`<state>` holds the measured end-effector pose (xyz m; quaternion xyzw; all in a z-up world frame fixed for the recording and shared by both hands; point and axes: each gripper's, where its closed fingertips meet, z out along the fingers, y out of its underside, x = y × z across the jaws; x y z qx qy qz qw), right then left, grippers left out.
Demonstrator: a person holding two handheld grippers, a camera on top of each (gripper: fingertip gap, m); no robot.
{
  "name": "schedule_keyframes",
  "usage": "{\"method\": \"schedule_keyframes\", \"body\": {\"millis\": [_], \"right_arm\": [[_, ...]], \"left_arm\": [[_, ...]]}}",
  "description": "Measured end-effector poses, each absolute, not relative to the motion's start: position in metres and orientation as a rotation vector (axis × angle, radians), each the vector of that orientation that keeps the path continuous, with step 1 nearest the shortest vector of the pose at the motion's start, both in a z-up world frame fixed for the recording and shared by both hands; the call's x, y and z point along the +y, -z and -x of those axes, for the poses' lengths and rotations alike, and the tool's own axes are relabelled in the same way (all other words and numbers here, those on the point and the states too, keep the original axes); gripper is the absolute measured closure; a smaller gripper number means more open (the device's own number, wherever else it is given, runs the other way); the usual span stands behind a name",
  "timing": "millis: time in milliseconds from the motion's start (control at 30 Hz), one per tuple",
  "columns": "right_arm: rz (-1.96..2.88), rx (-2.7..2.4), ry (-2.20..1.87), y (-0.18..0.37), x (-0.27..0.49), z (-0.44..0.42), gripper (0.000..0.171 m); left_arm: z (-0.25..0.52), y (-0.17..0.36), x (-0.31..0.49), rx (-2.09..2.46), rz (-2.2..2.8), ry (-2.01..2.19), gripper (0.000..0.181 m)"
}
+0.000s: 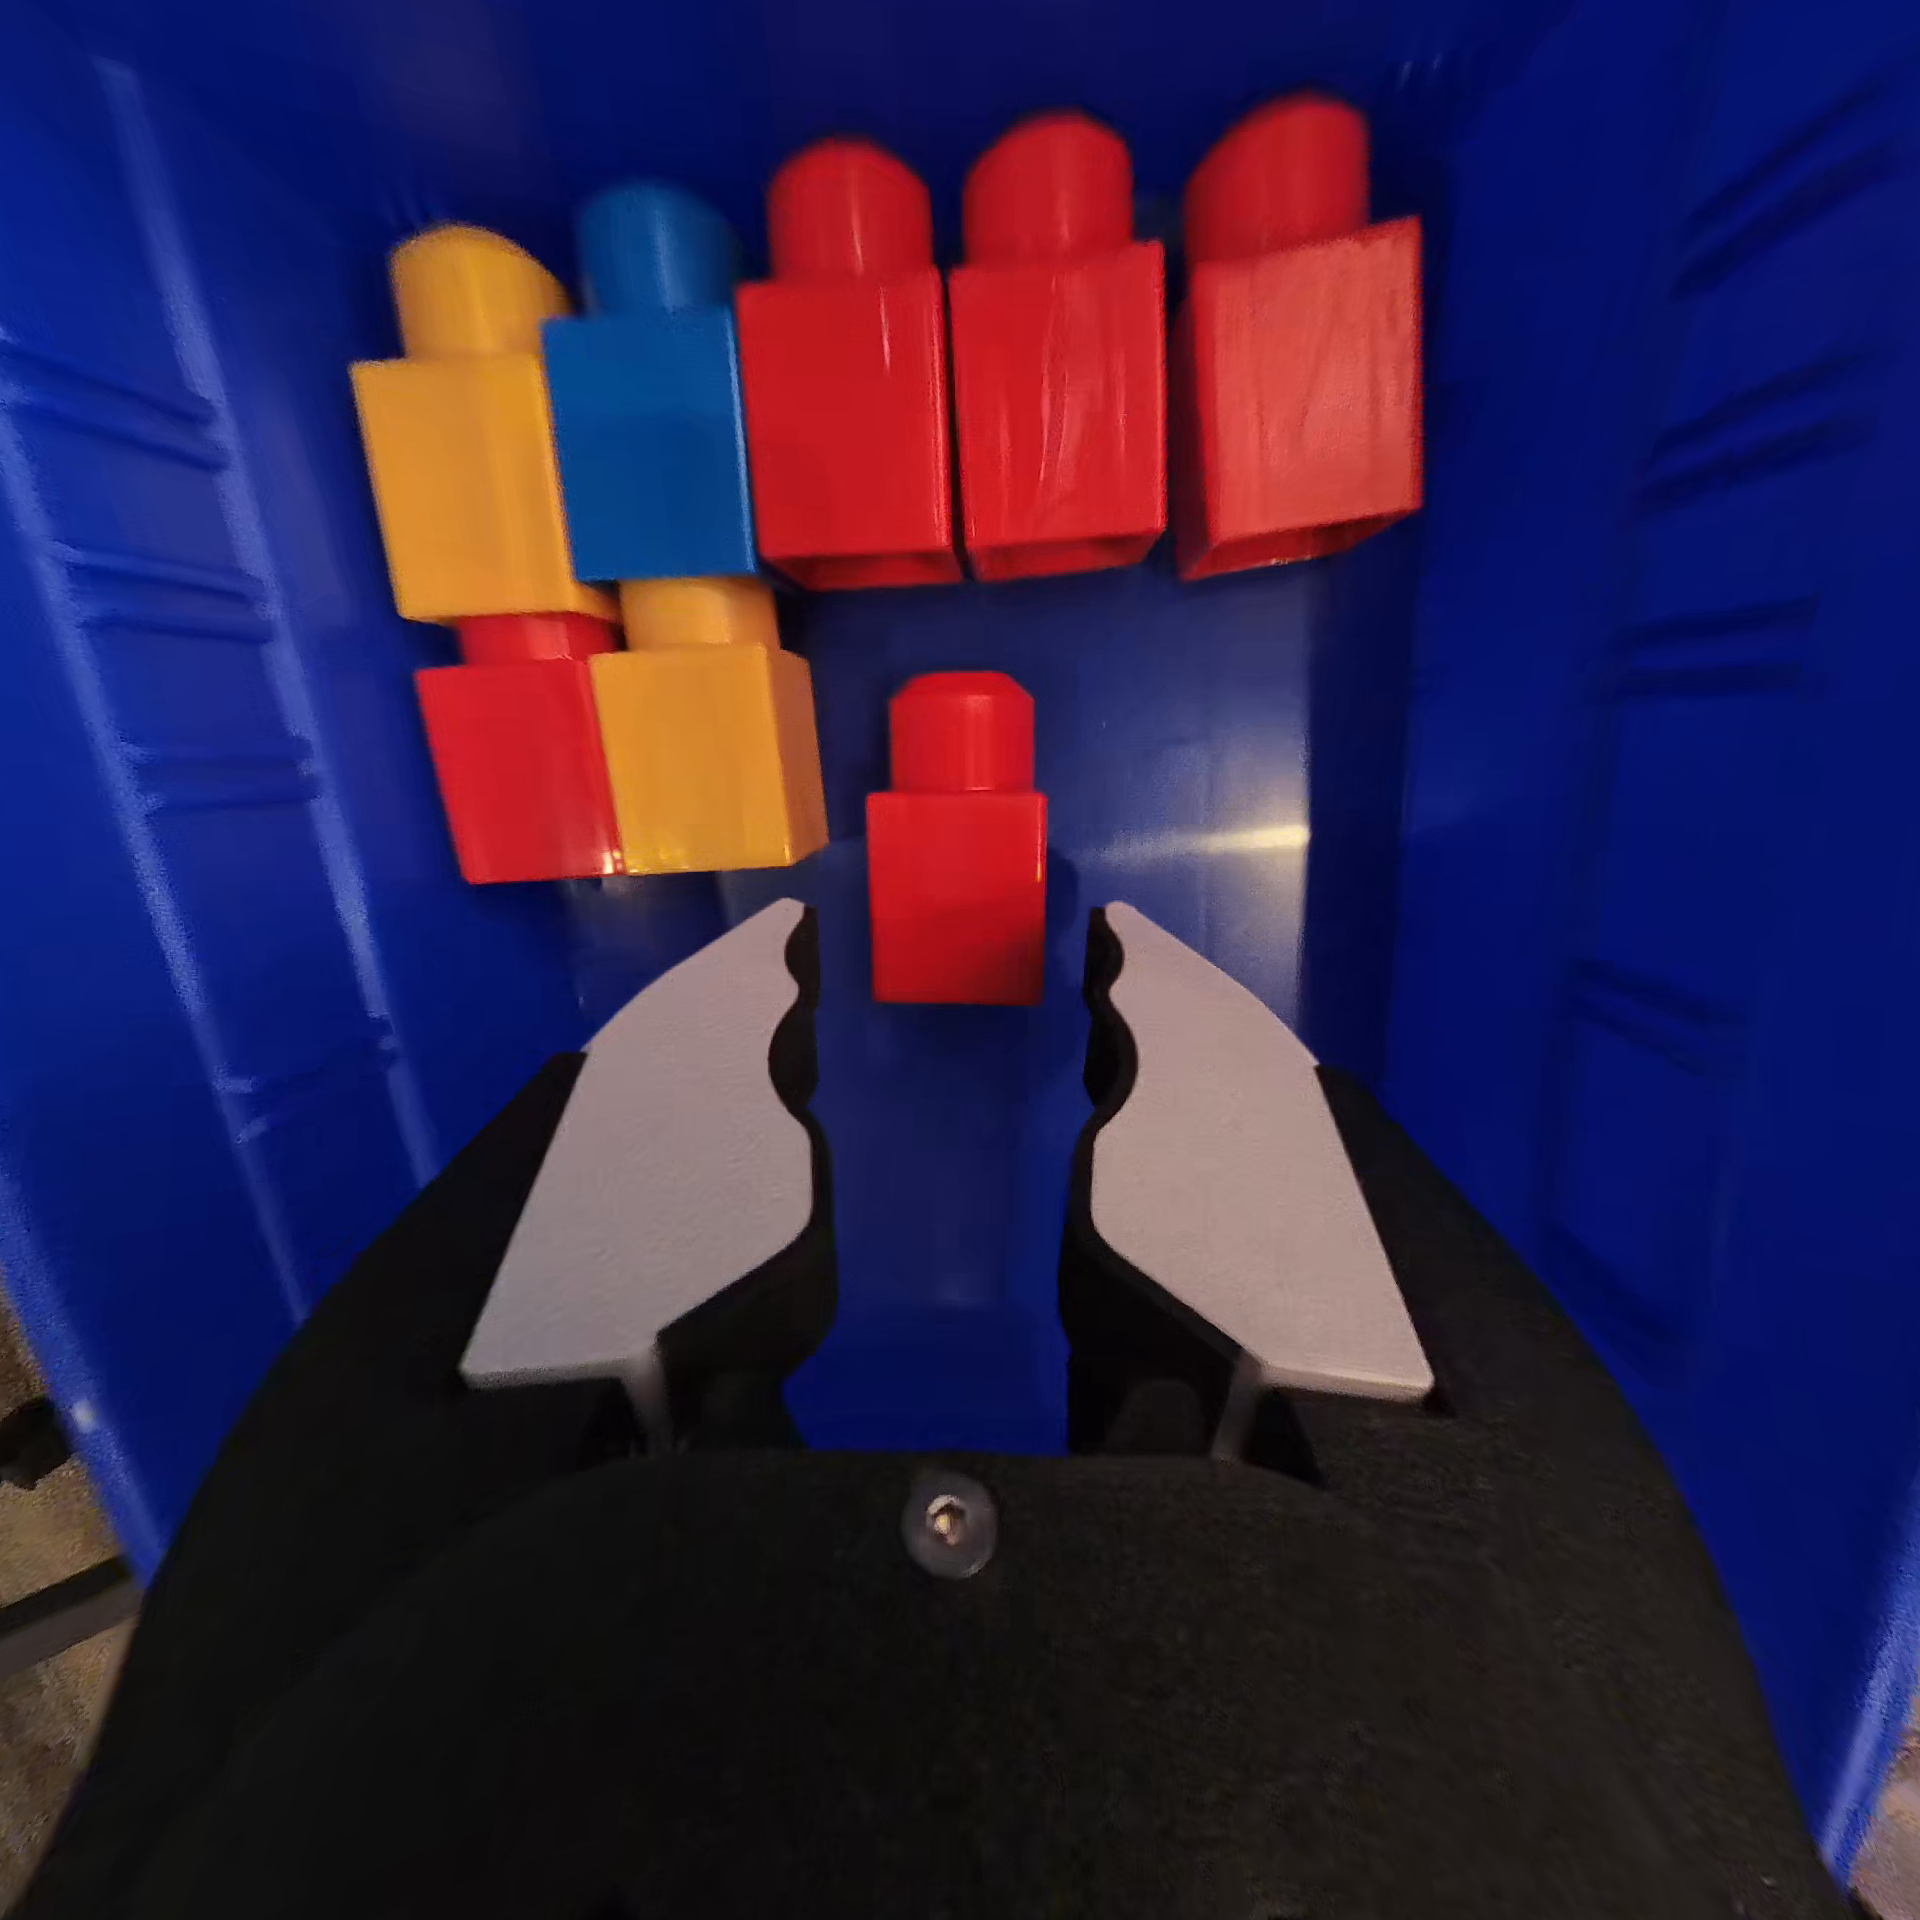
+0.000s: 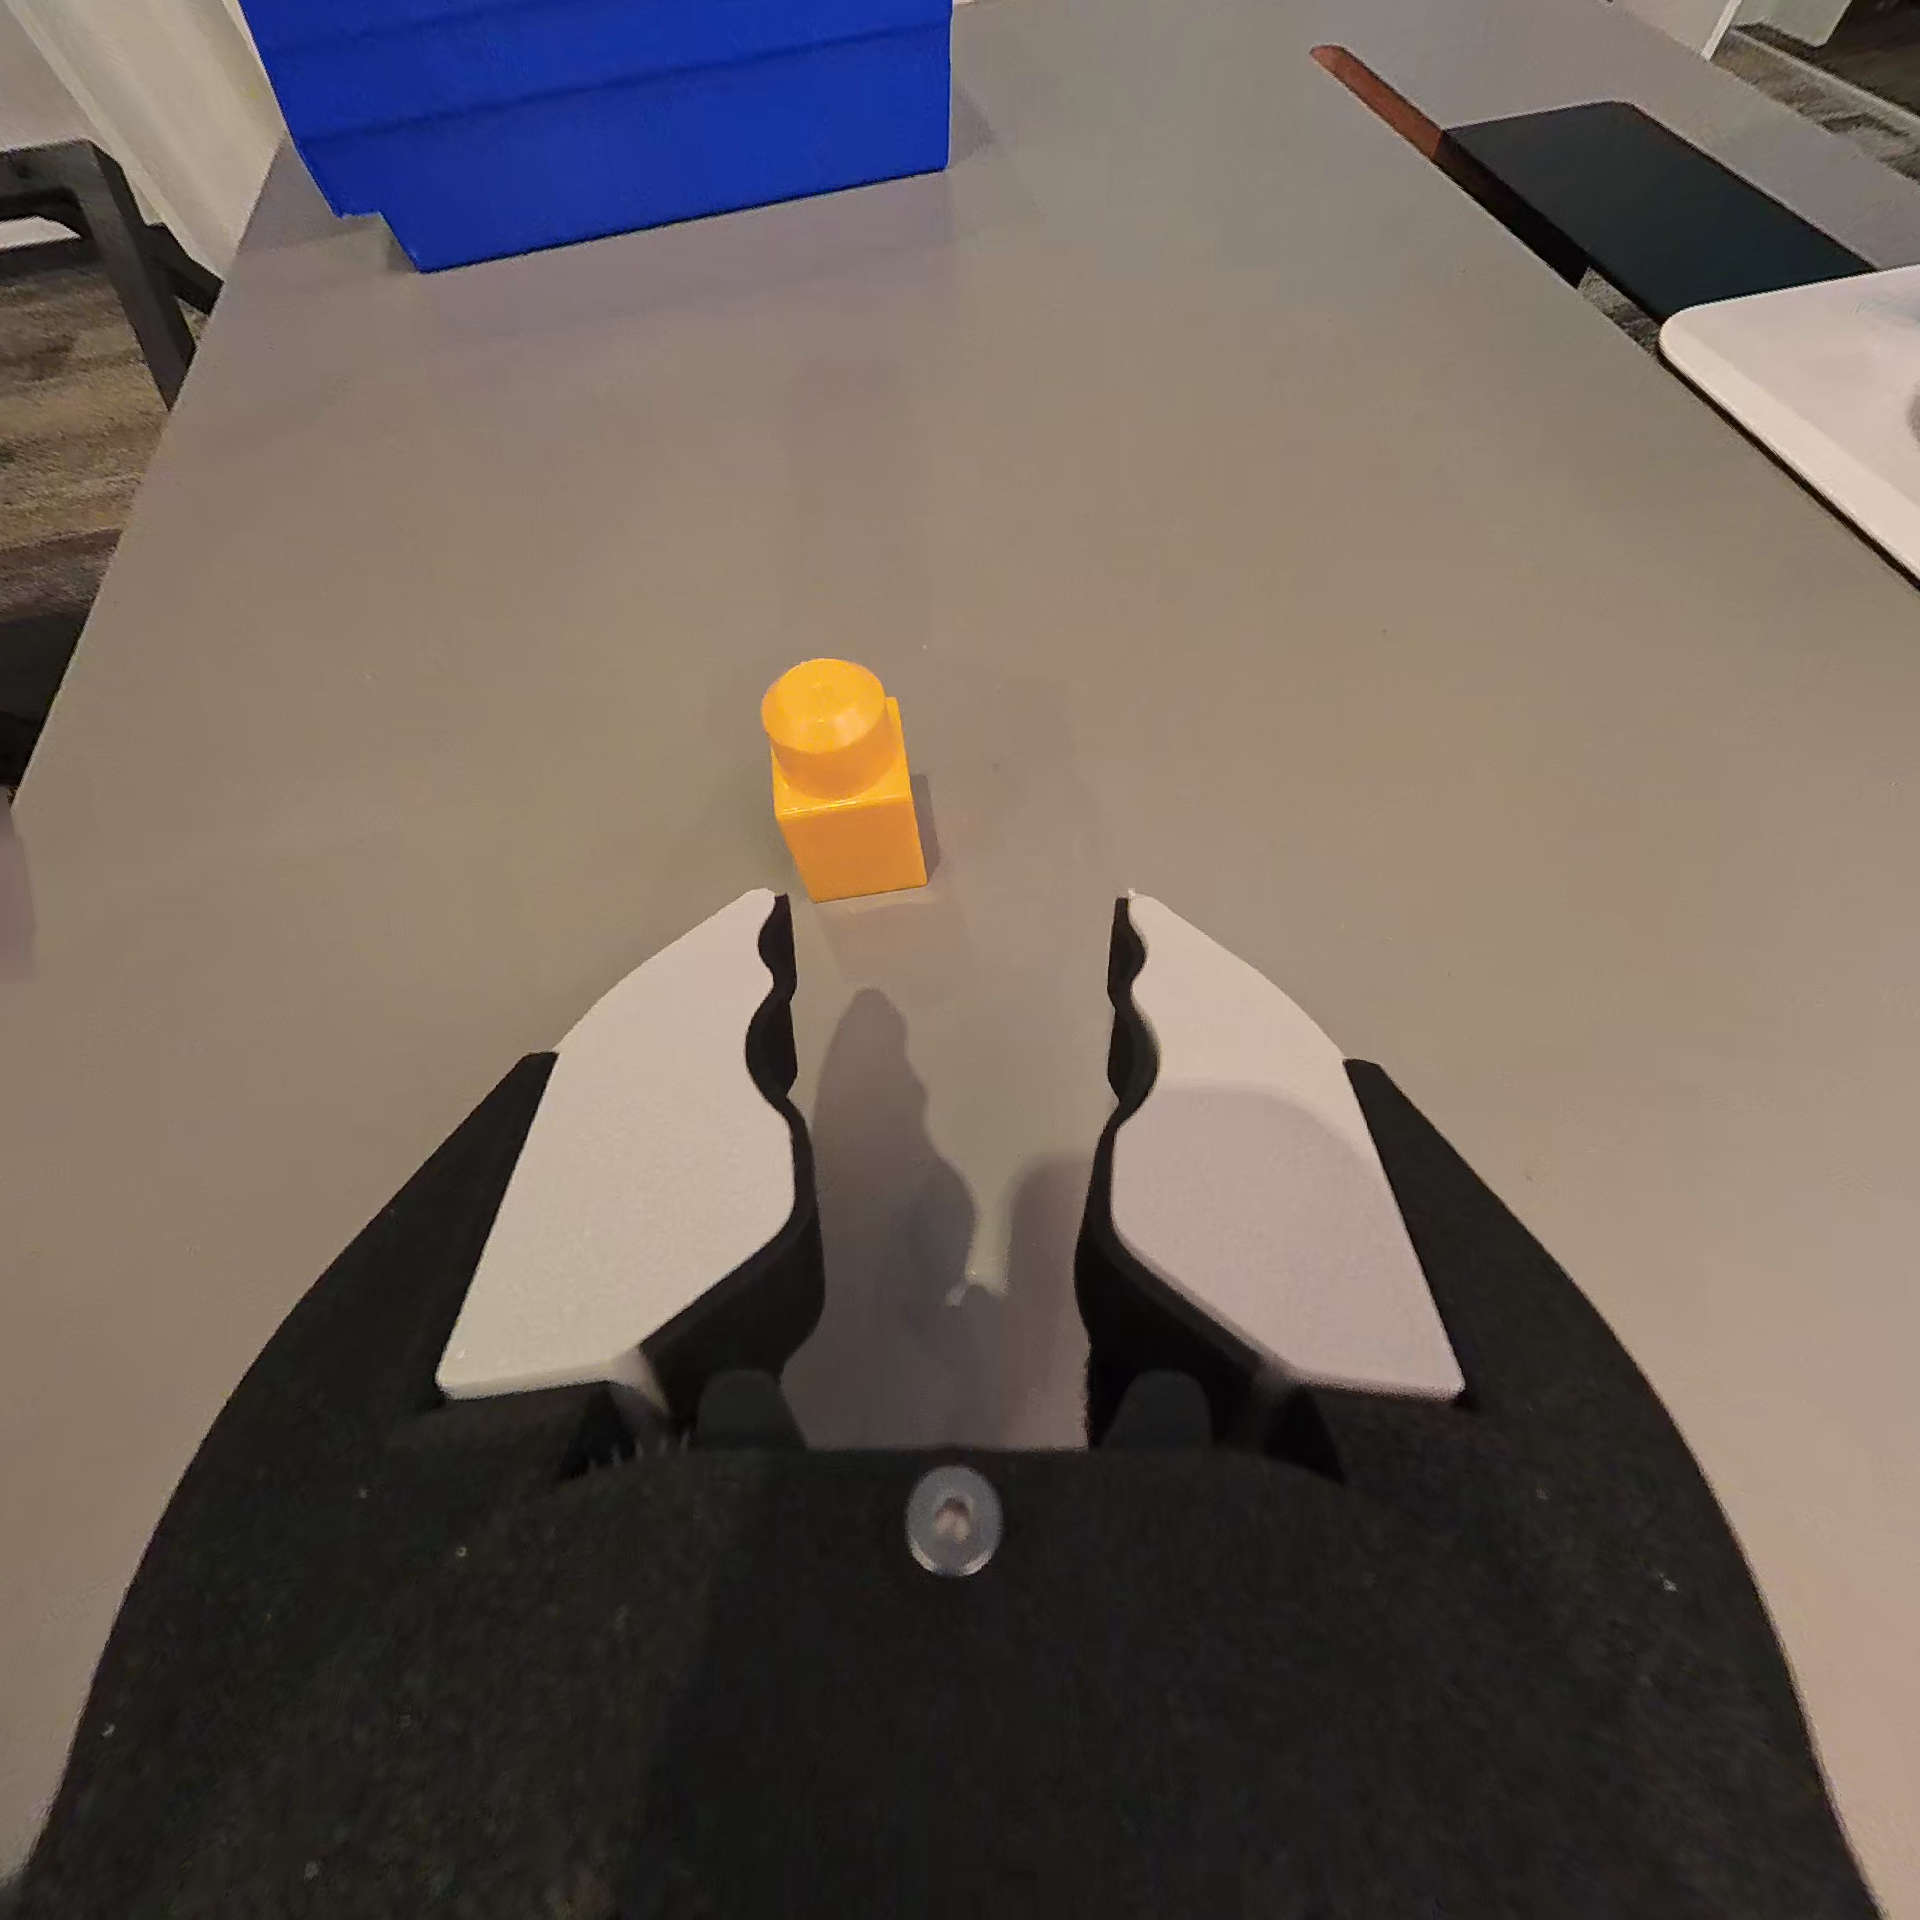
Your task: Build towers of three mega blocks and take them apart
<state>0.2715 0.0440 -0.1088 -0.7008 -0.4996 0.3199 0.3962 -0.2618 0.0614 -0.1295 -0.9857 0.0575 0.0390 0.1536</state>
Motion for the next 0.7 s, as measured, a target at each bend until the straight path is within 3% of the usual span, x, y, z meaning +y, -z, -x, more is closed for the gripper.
{"method": "schedule_keyframes", "body": {"millis": [200,367,500,633,700], "right_arm": [[1.789,-1.269,-0.818,0.111,0.04,-0.275,0.115],[1.778,-1.284,-0.804,0.096,0.035,-0.279,0.116],[1.653,-1.298,-0.812,0.043,0.025,-0.26,0.116],[1.425,-1.29,-0.925,-0.044,0.002,-0.206,0.117],[1.273,-1.29,-1.021,-0.089,-0.02,-0.175,0.114]], "left_arm": [[0.262,0.15,0.063,0.272,2.846,-0.216,0.144],[0.248,0.121,0.059,0.4,2.758,-0.086,0.144],[0.212,0.025,0.064,0.565,2.466,0.048,0.145],[0.073,-0.105,0.045,0.785,1.919,0.505,0.145],[0.001,-0.139,0.014,0.904,1.678,0.691,0.145]]}}
